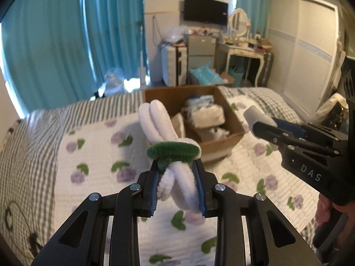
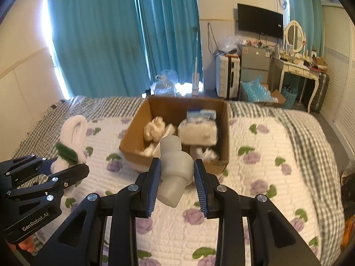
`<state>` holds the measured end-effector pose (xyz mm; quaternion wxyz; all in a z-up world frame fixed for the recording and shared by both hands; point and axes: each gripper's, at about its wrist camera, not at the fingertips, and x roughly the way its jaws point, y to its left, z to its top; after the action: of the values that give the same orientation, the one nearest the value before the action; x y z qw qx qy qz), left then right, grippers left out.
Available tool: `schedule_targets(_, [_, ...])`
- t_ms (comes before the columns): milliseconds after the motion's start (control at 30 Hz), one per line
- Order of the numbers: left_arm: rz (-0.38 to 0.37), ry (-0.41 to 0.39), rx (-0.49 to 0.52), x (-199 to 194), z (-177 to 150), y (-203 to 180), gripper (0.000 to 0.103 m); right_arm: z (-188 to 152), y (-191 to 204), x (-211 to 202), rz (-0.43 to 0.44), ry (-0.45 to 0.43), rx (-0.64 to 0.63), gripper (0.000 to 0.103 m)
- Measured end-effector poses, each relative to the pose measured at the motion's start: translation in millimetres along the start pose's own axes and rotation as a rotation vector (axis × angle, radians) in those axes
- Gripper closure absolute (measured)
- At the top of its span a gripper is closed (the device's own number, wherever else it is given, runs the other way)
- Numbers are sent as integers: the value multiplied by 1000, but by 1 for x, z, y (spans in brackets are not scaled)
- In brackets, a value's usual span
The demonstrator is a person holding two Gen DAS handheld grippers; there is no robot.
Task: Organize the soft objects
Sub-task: 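Lower both held items into the box and open both tools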
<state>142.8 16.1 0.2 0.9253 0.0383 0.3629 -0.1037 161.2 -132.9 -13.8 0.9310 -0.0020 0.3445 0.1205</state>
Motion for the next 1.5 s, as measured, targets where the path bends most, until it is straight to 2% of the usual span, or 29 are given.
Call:
schedule_targets(167, [-17, -3, 41, 29, 26, -7, 76, 27, -11, -2, 2, -36, -12, 73])
schedule_targets(300, [-33, 7, 51, 60, 40, -11, 76, 45, -18, 14, 8, -39, -16, 73])
schedule_targets(500, [-16, 51, 54, 113, 44, -3, 75, 56, -26, 64, 25, -7, 15, 73])
schedule_targets(533, [-16, 53, 56, 119, 45, -1, 71, 56, -28, 70, 28, -1, 22, 73])
schedule_targets(633, [-35, 36, 75, 132, 43, 2, 70, 56, -34, 95, 34, 20, 45, 73])
schedule_targets(667, [-34, 30, 83, 133, 42, 2, 65, 54, -36, 105, 34, 27, 51, 73])
schedule_targets(733, [-15, 17, 90, 137, 41, 5, 33, 52, -37, 116, 30, 37, 54, 73])
schedule_targets(800, [-1, -13, 82, 137, 38, 10, 23, 51, -37, 126, 24, 43, 54, 72])
schedule_targets(1033, [-4, -28, 66, 128, 38, 17, 22, 52, -36, 146, 46, 45, 72, 69])
schedule_targets(1067, [1, -35, 70, 123, 37, 17, 22, 52, -34, 146, 51, 44, 72, 64])
schedule_targets(1100, [3, -37, 75, 120, 36, 17, 22, 53, -32, 147, 57, 50, 71, 50])
schedule_targets(1167, [9, -44, 84, 110, 34, 17, 22, 56, -30, 147, 54, 60, 75, 37])
schedule_targets(1333, [13, -54, 79, 79, 32, 17, 22, 67, -30, 120, 15, 37, 94, 37])
schedule_targets(1500, [39, -121, 67, 19, 37, 9, 22, 83, -24, 60, -45, -28, 74, 37])
